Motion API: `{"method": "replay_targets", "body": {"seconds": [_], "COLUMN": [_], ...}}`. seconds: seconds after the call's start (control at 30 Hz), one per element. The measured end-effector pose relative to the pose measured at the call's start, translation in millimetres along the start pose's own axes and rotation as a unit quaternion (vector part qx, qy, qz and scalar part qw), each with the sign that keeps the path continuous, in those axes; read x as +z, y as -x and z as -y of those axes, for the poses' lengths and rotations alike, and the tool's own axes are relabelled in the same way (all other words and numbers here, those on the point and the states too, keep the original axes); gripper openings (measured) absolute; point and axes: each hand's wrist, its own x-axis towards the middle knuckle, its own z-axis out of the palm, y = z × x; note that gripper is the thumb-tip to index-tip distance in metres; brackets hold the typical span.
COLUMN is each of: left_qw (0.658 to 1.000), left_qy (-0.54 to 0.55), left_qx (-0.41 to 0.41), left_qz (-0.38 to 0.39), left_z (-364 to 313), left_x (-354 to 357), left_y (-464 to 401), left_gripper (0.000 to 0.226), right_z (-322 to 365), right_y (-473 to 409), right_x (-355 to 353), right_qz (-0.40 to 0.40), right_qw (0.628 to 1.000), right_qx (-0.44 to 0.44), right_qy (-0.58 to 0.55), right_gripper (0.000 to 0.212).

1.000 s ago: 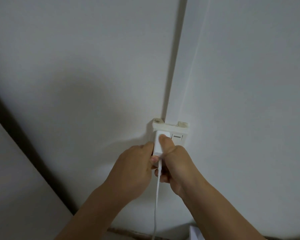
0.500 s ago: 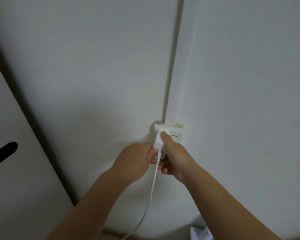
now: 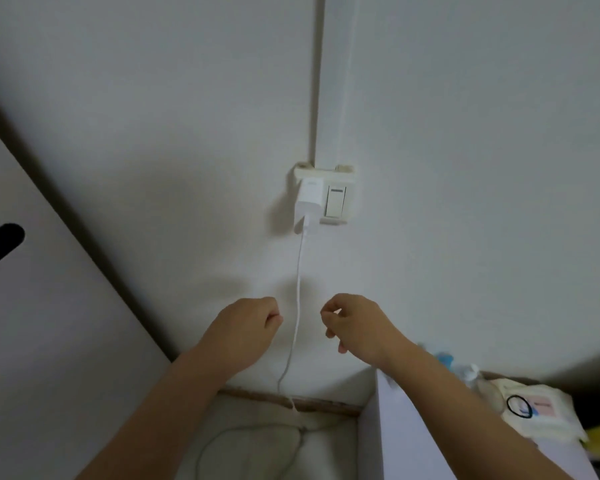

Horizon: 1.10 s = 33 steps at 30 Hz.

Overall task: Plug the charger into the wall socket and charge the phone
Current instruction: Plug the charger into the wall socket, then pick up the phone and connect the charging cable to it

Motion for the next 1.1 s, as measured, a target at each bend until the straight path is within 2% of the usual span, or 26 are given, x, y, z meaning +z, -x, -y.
{"method": "replay_targets", "body": {"seconds": [0.13, 0.33, 0.4, 0.43, 0.5, 0.57, 0.73, 0.9, 1.0, 1.1], "left_qw": [0.999, 0.991, 0.988, 0.987, 0.984, 0.979, 0.958, 0.963, 0.953, 0.933], "left_qy": [-0.004, -0.027, -0.011, -0.001, 0.011, 0.035, 0.081, 0.085, 0.128, 0.199], "left_qx": [-0.027, -0.06, -0.071, -0.084, -0.101, -0.115, -0.165, -0.15, -0.209, -0.279], "left_qz": [0.036, 0.12, 0.136, 0.136, 0.144, 0.164, 0.222, 0.208, 0.178, 0.106], "left_z": [14, 33, 40, 43, 47, 48, 57, 76, 83, 84], "left_x": [31, 96, 124, 139, 168, 197, 262, 321, 348, 358], "left_y": [17, 35, 42, 45, 49, 51, 49, 49, 49, 46], "left_gripper": [0.018, 0.025, 0.014, 0.015, 0.035, 0.042, 0.032, 0.029, 0.022, 0.031], "right_z": [-33, -89, -111, -122, -144, -167, -217, -263, -284, -301], "right_y": [12, 29, 34, 36, 41, 43, 43, 40, 35, 28], "right_x": [25, 54, 64, 68, 77, 85, 106, 130, 145, 160], "right_qz": [0.009, 0.027, 0.035, 0.037, 0.038, 0.044, 0.086, 0.107, 0.114, 0.108], "right_qw": [0.998, 0.989, 0.985, 0.984, 0.982, 0.981, 0.975, 0.973, 0.973, 0.976], "right_qx": [0.039, 0.063, 0.07, 0.072, 0.079, 0.092, 0.139, 0.148, 0.151, 0.142], "right_qy": [0.051, 0.129, 0.152, 0.159, 0.167, 0.168, 0.15, 0.139, 0.133, 0.123], "right_gripper": [0.024, 0.025, 0.024, 0.024, 0.024, 0.024, 0.024, 0.023, 0.026, 0.026]}}
